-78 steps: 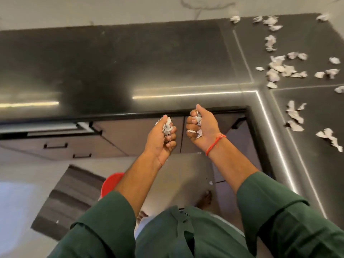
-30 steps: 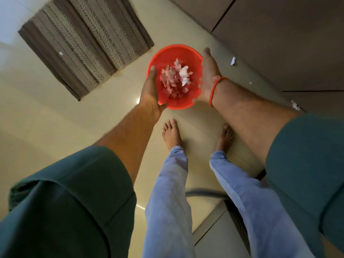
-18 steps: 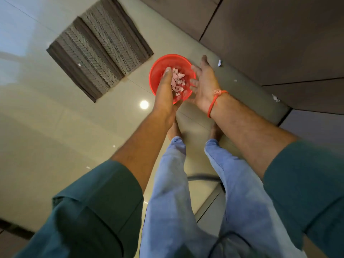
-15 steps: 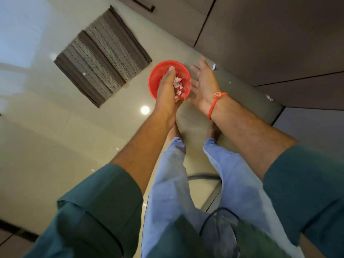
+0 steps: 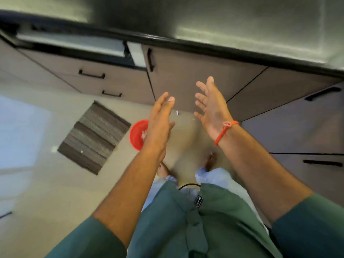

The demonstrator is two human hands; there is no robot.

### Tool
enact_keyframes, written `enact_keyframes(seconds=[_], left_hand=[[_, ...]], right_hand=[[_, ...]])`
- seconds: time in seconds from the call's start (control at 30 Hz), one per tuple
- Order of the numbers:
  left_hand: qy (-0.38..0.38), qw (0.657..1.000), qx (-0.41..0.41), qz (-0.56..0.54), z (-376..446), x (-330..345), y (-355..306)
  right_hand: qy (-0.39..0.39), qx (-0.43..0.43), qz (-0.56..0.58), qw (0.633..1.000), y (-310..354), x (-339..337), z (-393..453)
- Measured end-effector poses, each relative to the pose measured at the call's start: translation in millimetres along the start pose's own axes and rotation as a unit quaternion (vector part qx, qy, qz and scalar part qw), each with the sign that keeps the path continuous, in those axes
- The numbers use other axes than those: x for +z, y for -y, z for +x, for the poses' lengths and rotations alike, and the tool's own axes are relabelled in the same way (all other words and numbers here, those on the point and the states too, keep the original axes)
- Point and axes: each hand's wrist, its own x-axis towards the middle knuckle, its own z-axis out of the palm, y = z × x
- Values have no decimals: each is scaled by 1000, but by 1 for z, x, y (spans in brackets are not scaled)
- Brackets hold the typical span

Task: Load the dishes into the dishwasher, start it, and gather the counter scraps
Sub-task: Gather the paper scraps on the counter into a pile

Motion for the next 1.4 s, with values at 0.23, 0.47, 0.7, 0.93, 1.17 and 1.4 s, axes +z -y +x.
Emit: enact_keyframes(seconds=[0.23,0.47,0.7,0.93,1.17,1.4], left_hand=[[137,982,80,102,-12,115,-54],[239,941,144,192,-28,245,-85],[303,898,213,236,-50,349,-89],[374,858,242,257,-55,427,-92],[465,808,263,250,-29,485,-92],[537,737,292,290,5,530,-103]], right_hand=[[-100,-105,37,989,59,-124,-24],[-146,-183,46,971,104,-256,-45],[-179,-279,-11,943,136,-349,-59],[-267,-339,-43,901,155,-403,-76],[-387,-353,-84,848,158,-430,-76],[-499,-349,-143,780,170,-442,-49]])
